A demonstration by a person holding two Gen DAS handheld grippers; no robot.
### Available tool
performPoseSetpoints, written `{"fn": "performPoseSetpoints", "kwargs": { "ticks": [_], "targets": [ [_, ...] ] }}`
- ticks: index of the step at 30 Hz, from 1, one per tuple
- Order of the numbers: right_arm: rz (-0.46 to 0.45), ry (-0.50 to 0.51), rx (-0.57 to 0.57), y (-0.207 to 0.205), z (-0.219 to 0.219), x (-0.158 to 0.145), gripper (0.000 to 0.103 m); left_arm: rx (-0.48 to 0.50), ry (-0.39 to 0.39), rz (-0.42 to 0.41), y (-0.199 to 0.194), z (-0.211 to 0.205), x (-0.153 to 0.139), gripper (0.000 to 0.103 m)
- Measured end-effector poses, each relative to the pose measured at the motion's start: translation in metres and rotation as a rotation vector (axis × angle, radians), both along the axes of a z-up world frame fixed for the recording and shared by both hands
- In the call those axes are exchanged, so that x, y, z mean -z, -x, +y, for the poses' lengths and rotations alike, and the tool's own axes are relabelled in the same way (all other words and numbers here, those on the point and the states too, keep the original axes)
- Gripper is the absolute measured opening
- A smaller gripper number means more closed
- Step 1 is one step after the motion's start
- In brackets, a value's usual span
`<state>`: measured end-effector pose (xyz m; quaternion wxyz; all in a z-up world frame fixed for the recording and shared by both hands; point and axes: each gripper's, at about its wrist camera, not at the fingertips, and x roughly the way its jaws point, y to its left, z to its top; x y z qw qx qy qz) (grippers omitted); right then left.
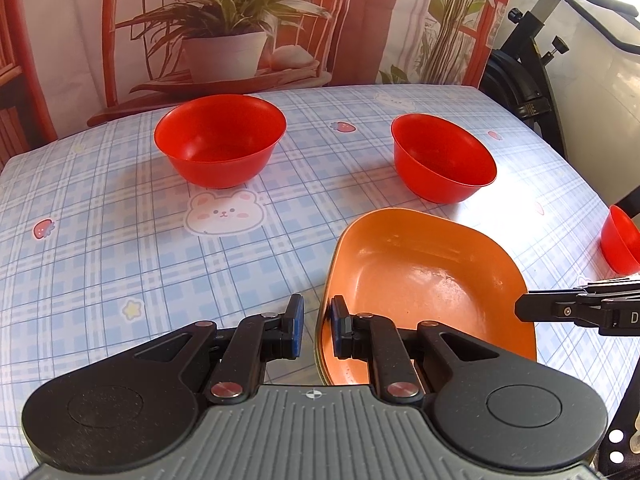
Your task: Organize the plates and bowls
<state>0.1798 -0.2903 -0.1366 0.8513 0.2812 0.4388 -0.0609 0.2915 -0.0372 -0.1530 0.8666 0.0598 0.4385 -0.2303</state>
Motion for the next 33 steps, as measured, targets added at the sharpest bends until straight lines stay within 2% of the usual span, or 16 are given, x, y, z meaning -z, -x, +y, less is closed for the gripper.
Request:
{"fn": "performPoseSetpoints", "kwargs": {
  "ticks": [3,8,12,15,19,27,33],
  "targets": [
    [-0.017,0.030,-0.014,0.002,0.004,-0.007,0.016,0.001,-0.007,-0.010,0.001,0.000,-0.002,0.017],
    [-0.067,0.067,-0.019,0.000,0.003,-0.031,0.017,-0.028,0.073,-0.004,-0.002,0.015,-0.019,0.017],
    [-0.109,0.097,-0.023,-0.009,0.003,-0.053,0.017,-0.056,0.126,-0.051,-0.009,0.031,-0.044,0.019],
    [-0.140,0.139,-0.023,-0.019,0.002,-0.069,0.017,-0.091,0.144,-0.096,-0.015,0.044,-0.061,0.026],
    [-0.161,0.170,-0.024,-0.035,-0.002,-0.082,0.017,-0.147,0.149,-0.133,-0.023,0.060,-0.074,0.027],
    [-0.178,0.213,-0.081,-0.088,0.003,-0.091,0.019,-0.211,0.140,-0.149,-0.058,0.072,-0.077,0.031],
    [-0.162,0.205,-0.146,-0.150,0.014,-0.075,0.022,-0.243,0.128,-0.142,-0.092,0.067,-0.059,0.037]
  ]
}}
